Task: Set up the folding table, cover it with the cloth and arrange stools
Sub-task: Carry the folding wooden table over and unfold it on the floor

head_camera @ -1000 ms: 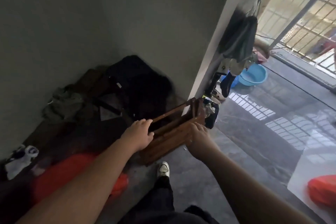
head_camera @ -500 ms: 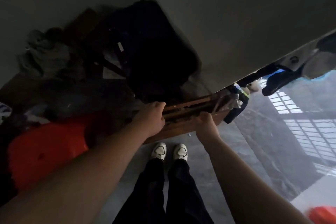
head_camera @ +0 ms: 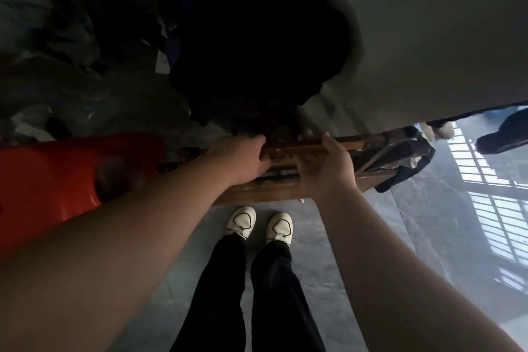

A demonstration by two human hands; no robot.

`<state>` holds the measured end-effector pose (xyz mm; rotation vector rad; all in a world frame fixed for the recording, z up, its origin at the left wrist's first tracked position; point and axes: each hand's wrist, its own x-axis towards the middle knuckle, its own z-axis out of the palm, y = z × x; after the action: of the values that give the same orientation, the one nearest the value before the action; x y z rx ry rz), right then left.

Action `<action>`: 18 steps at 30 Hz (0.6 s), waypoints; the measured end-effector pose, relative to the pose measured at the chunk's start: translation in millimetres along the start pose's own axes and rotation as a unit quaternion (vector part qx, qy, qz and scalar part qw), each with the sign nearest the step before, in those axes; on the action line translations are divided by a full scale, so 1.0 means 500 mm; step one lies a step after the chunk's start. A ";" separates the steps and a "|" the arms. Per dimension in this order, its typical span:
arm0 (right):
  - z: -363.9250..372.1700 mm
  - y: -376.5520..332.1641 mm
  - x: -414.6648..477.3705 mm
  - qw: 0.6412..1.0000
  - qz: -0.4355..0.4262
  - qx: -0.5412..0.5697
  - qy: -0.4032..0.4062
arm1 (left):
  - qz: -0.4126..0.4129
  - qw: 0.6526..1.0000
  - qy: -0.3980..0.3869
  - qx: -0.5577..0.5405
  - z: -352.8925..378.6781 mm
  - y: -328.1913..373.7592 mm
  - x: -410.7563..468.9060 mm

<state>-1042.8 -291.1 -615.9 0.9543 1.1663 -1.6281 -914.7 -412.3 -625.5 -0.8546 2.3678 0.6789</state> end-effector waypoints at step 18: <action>-0.187 0.129 -0.098 0.994 0.011 -0.014 0.111 | 0.013 0.988 -0.130 -0.081 0.160 0.061 -0.196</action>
<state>-958.4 -200.8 -612.8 1.1476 1.3189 -1.5127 -846.8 -301.8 -615.2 -0.7517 2.1147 0.9427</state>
